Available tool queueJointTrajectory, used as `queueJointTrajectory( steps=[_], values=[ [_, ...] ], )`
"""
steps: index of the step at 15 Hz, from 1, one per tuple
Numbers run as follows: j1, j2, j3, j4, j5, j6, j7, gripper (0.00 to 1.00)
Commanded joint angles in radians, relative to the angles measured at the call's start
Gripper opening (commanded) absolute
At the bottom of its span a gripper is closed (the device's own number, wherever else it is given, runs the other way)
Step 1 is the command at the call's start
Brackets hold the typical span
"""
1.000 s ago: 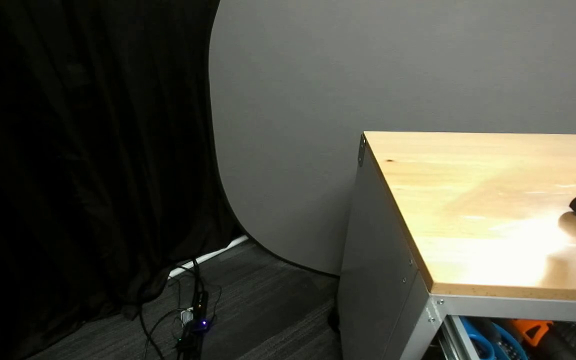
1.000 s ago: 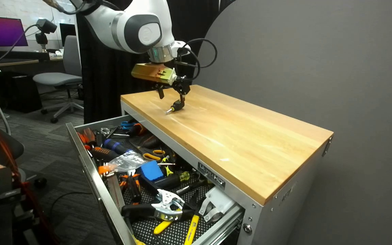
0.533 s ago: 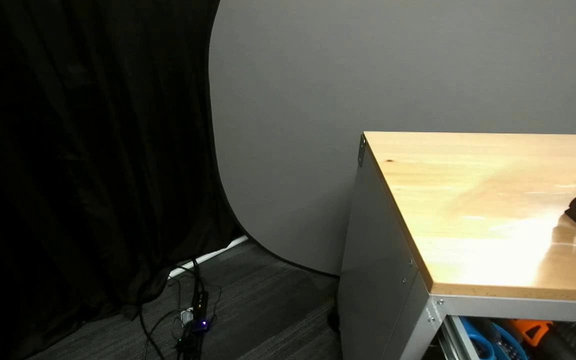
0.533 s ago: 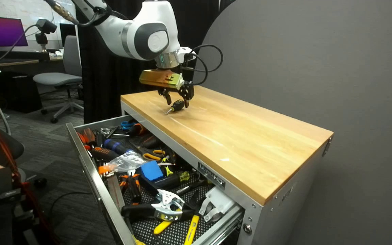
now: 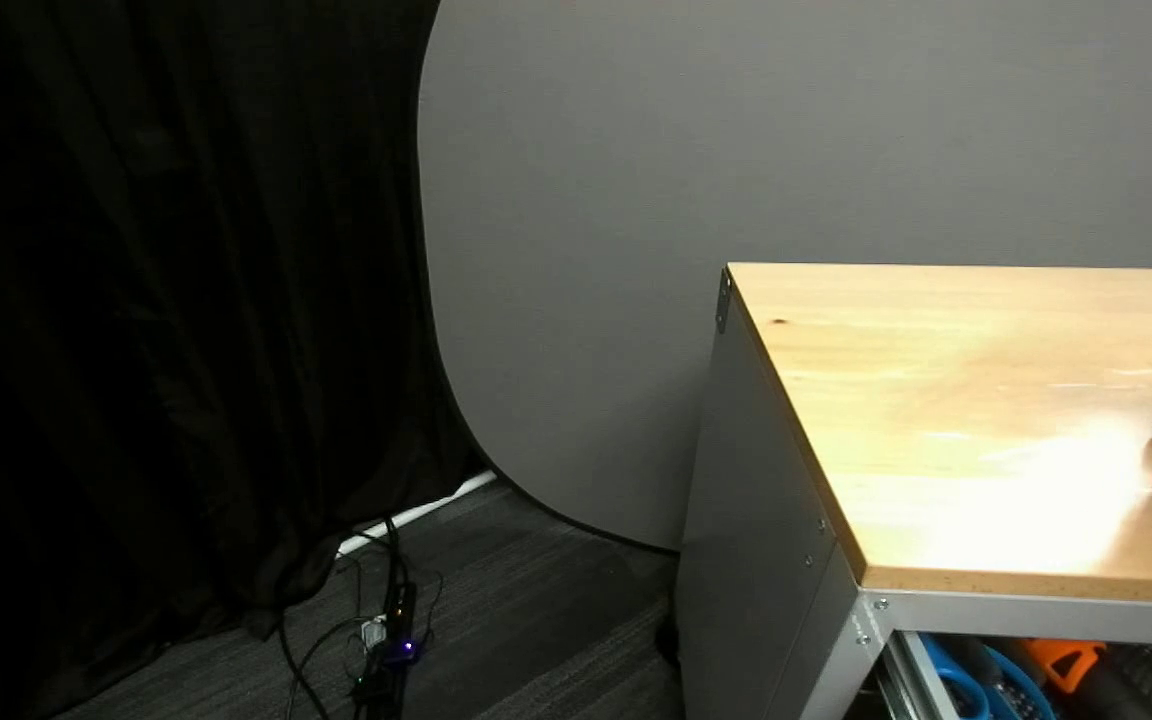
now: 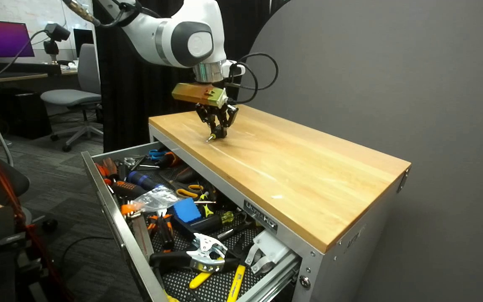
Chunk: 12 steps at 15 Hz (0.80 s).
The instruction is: Put the screwdriver in the drawer and close it
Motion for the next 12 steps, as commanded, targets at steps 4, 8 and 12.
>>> queueJointTrajectory(
  steps=[4, 8, 12],
  values=[
    [-0.007, -0.125, 0.008, -0.11, 0.002, -0.22, 0.048, 0.2],
    [-0.022, -0.234, 0.033, -0.276, 0.035, -0.218, 0.025, 0.2],
    [-0.026, -0.325, 0.051, -0.462, 0.079, -0.048, 0.021, 0.17]
  ],
)
